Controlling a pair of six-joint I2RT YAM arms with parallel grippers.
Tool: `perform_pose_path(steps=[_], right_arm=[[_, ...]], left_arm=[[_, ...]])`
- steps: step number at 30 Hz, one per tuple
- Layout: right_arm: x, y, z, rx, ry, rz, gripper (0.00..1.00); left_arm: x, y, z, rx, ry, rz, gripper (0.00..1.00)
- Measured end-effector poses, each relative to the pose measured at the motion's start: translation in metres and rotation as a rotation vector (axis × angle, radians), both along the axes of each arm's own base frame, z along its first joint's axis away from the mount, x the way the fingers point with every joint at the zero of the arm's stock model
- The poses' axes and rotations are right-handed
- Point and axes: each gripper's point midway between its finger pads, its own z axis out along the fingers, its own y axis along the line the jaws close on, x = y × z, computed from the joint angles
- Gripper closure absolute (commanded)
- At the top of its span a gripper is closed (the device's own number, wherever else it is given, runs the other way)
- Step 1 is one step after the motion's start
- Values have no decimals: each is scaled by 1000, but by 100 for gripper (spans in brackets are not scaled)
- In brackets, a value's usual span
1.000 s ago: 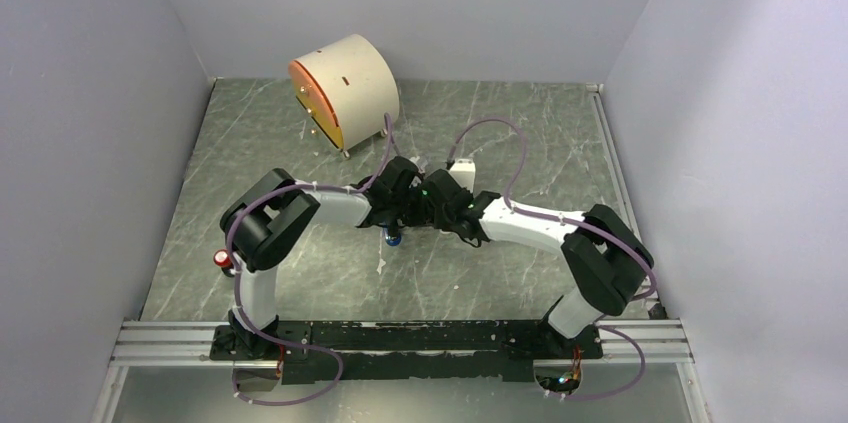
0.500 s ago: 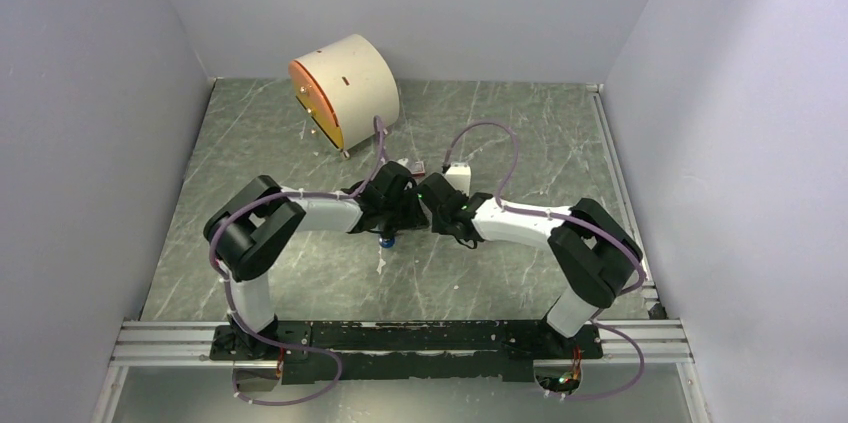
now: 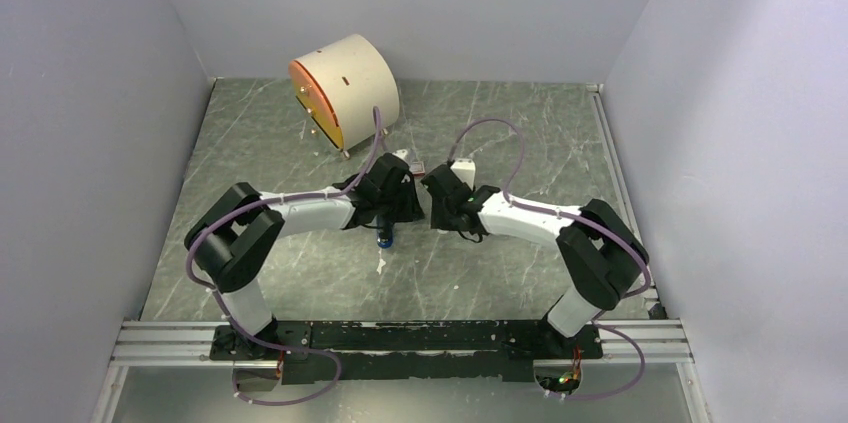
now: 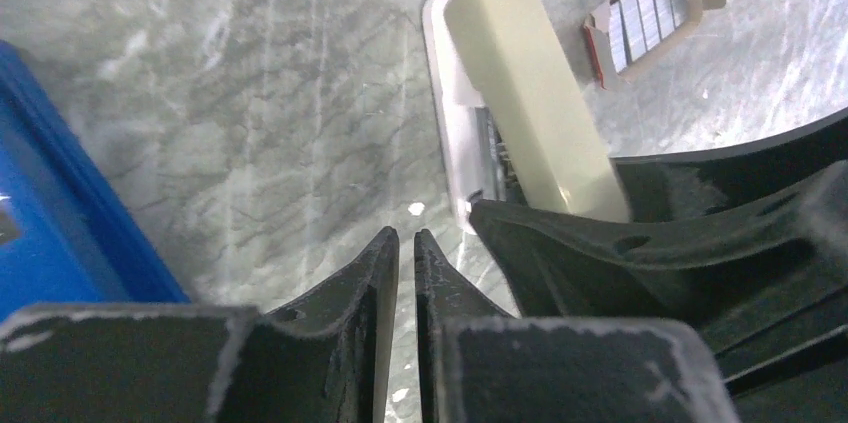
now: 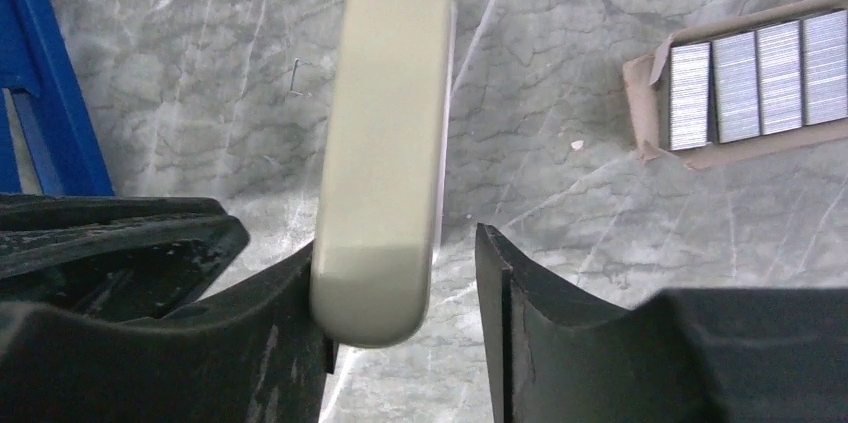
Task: Load the staples into the stapler
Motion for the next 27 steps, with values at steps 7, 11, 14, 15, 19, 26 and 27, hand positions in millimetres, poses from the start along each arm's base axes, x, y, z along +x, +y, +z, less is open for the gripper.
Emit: perform_pose_path(steps=[7, 11, 14, 15, 19, 26, 27], right_arm=[[10, -2, 24, 68, 4, 8, 33], [16, 1, 45, 116, -32, 20, 33], [17, 0, 64, 146, -70, 27, 39], [17, 0, 70, 155, -85, 29, 43], [17, -4, 69, 135, -82, 35, 58], [8, -11, 33, 48, 26, 57, 78], [7, -10, 29, 43, 36, 59, 80]], left_arm=[[8, 15, 11, 71, -57, 31, 79], [11, 21, 32, 71, -104, 46, 74], [13, 25, 50, 60, -143, 59, 69], [13, 27, 57, 56, -156, 62, 68], [11, 32, 79, 36, -193, 68, 66], [7, 36, 108, -8, -237, 72, 66], [6, 37, 110, -11, -241, 73, 66]])
